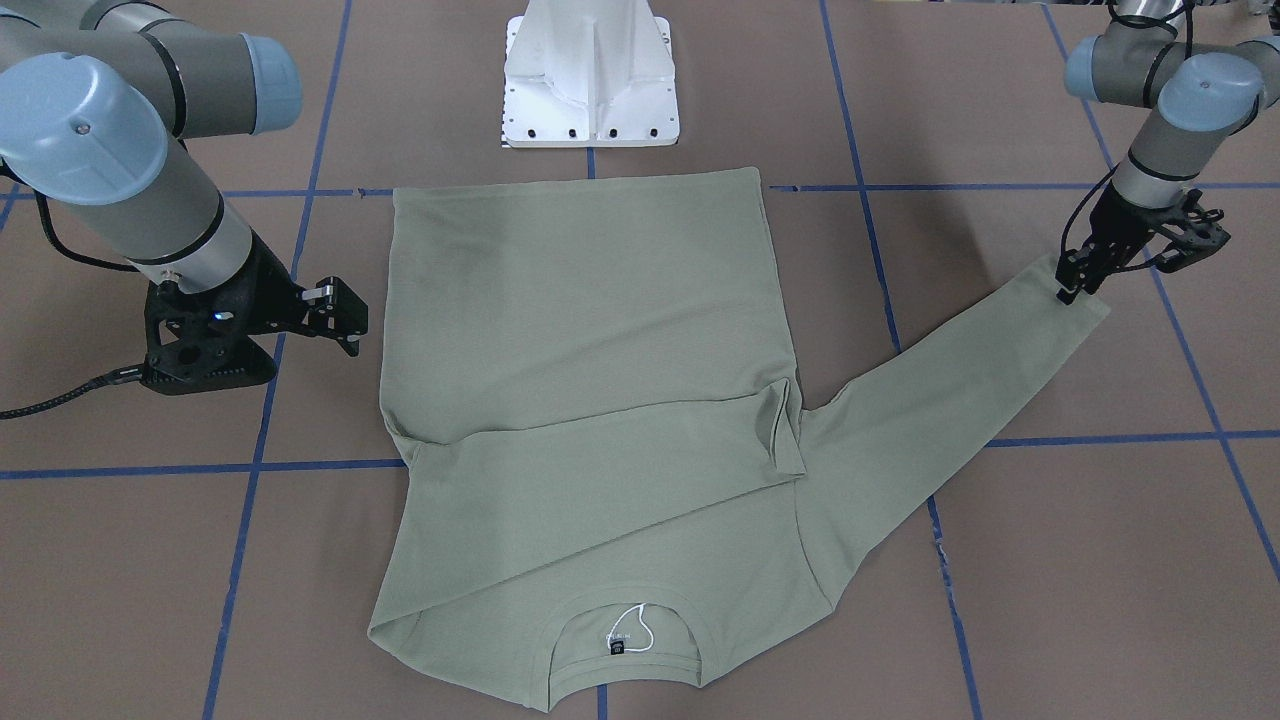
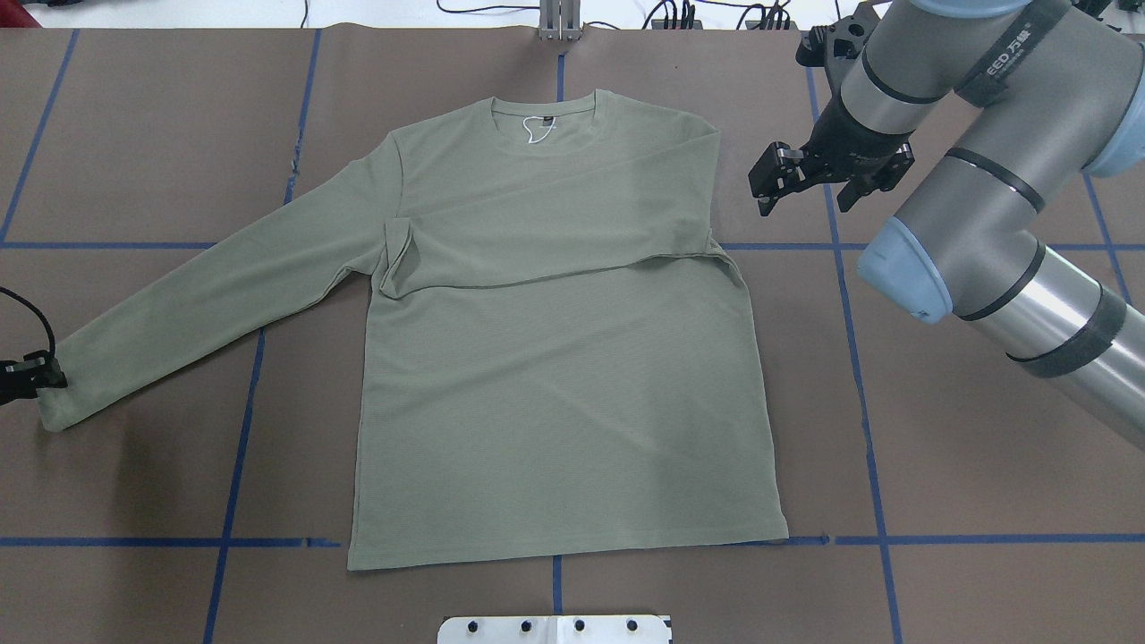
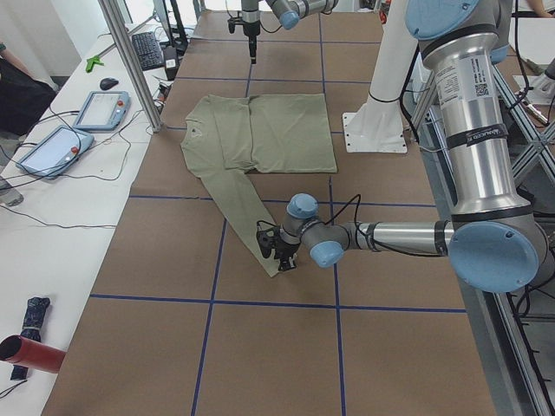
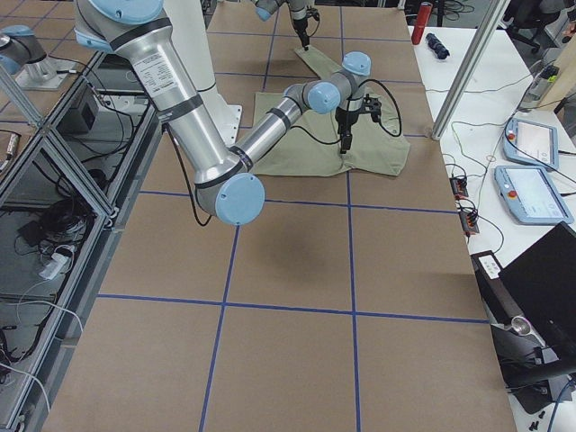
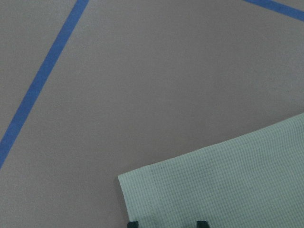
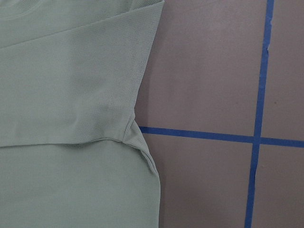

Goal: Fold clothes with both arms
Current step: 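Hold the right gripper raised while the left gripper grasps the other sleeve cuff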

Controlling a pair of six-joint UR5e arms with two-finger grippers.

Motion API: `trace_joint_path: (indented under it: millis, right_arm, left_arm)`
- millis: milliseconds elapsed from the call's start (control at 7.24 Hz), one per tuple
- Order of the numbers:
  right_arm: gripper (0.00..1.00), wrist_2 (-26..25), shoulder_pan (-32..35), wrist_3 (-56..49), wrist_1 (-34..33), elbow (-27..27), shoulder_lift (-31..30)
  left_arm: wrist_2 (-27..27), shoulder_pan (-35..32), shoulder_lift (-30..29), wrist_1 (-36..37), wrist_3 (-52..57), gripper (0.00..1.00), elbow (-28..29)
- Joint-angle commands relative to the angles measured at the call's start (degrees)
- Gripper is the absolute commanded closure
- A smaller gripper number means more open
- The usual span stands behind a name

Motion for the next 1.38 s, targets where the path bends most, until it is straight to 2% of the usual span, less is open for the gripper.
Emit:
trace_joint_path:
  millis: [0, 276, 414, 553, 691, 1243]
  right_arm:
    - [0.0, 0.0, 0.09, 0.0, 0.0, 0.07, -0.05]
    - [0.0, 0.0, 0.18, 0.0, -0.09, 0.51, -0.22]
    - [0.0, 0.17, 0.18, 0.0, -0.09, 0.77, -0.49]
    - [0.0, 0.52, 0.18, 0.0, -0.09, 0.86, -0.49]
    - [0.0, 0.7, 0.18, 0.0, -0.09, 0.86, -0.49]
    - [0.0, 0.7, 0.18, 0.44, -0.09, 1.12, -0.58]
  left_arm:
    - [-0.09, 0.05, 0.0, 0.08, -0.92, 0.7, -0.17]
    - [-0.09, 0.05, 0.09, 0.16, -1.01, 0.81, -0.61]
    - [-0.44, 0.05, 0.35, 0.25, -1.01, 0.72, -1.14]
    - [-1.05, 0.05, 0.44, 0.34, -0.75, 0.29, -1.14]
    - [-1.05, 0.05, 0.53, 0.34, -0.48, 0.01, -1.14]
    - [-1.23, 0.05, 0.88, 0.78, -0.92, 0.0, -0.79]
